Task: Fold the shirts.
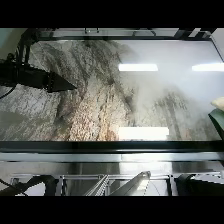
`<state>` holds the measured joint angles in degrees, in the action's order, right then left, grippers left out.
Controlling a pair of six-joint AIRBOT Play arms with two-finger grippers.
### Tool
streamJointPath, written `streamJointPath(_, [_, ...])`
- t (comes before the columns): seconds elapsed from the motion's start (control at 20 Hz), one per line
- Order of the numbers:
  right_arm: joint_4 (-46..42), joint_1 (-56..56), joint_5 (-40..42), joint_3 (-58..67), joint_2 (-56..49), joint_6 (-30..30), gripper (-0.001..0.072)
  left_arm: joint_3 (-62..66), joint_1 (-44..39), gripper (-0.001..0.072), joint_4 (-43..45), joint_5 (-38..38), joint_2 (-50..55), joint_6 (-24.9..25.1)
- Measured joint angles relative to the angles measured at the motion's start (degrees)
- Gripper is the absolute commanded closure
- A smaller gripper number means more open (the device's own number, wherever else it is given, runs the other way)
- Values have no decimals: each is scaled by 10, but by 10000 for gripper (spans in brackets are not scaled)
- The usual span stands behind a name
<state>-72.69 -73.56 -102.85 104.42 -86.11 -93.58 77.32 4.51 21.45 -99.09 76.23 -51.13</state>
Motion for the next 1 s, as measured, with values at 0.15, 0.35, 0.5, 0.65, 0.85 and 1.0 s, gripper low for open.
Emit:
streamJointPath(0.15, [-88,-4,-14,-56,15,-23,689,0,-17,688,0,-3,0,1])
streamJointPath(0.35, [-148,-5,-22,-125,23,-39,647,0,-29,688,0,-4,0,2])
streamJointPath(0.5, [-188,-6,-25,-169,26,-45,7,0,-32,688,0,-4,0,2])
streamJointPath(0.65, [-209,-9,-26,-196,26,-48,6,0,-33,688,0,-7,0,2])
streamJointPath(0.85, [-188,-7,-26,-204,26,-72,348,0,-33,689,0,-11,0,2])
streamJointPath(1.0, [-22,-1,-25,-195,26,-110,688,0,-33,696,0,-10,0,2])
